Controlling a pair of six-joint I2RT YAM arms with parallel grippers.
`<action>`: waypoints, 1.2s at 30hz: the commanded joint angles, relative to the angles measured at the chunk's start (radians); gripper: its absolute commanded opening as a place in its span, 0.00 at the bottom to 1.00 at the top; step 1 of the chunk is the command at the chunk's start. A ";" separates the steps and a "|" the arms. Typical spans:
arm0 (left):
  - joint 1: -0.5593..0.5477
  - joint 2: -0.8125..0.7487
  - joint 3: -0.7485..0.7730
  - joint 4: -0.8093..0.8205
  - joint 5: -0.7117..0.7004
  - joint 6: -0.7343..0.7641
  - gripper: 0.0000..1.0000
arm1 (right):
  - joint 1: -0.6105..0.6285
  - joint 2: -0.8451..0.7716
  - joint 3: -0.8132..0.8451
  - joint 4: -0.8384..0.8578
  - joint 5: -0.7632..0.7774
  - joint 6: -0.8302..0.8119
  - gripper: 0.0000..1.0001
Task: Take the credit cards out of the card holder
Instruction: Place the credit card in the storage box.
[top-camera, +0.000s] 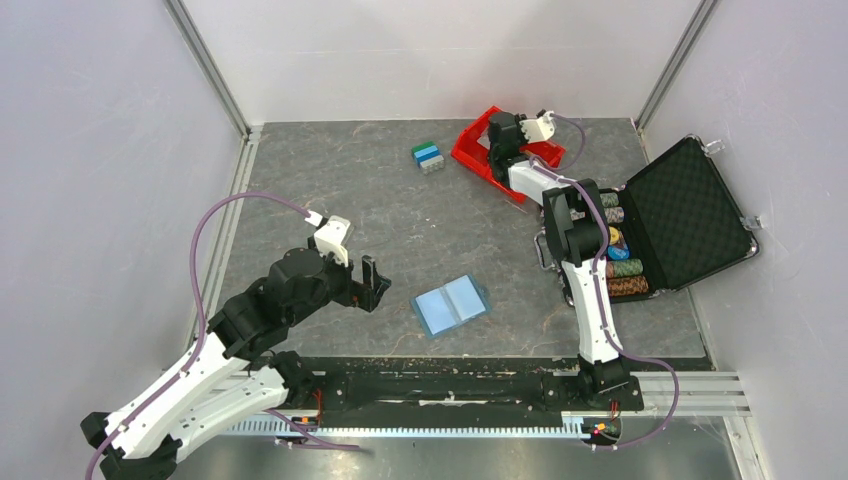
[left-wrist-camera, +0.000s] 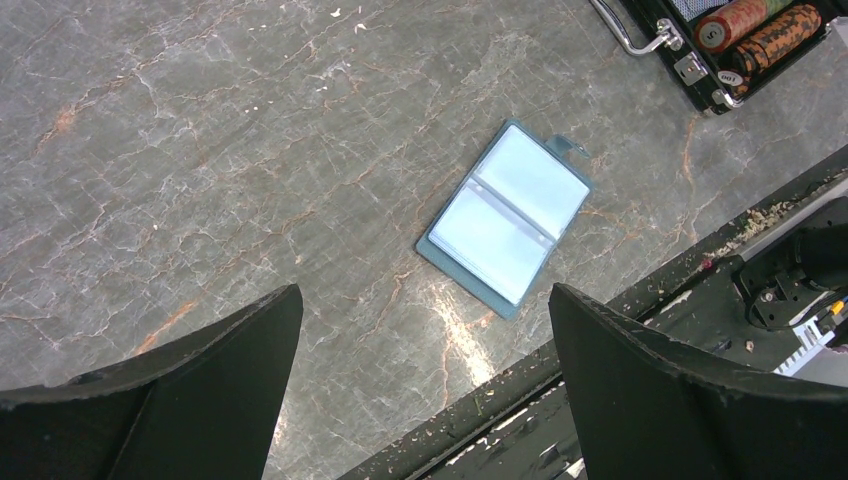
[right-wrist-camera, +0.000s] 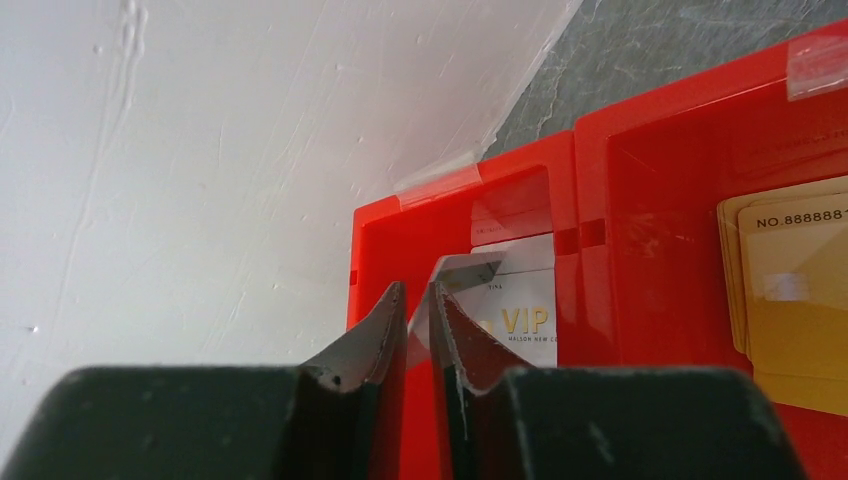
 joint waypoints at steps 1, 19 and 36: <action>0.002 -0.007 -0.002 0.028 0.002 0.052 1.00 | 0.003 0.009 0.037 -0.002 0.038 -0.008 0.16; 0.002 -0.017 -0.003 0.028 -0.005 0.052 1.00 | -0.005 -0.046 0.031 0.022 -0.014 -0.136 0.07; 0.003 -0.046 0.015 -0.036 -0.194 0.008 1.00 | 0.006 -0.585 -0.329 -0.111 -0.413 -0.549 0.46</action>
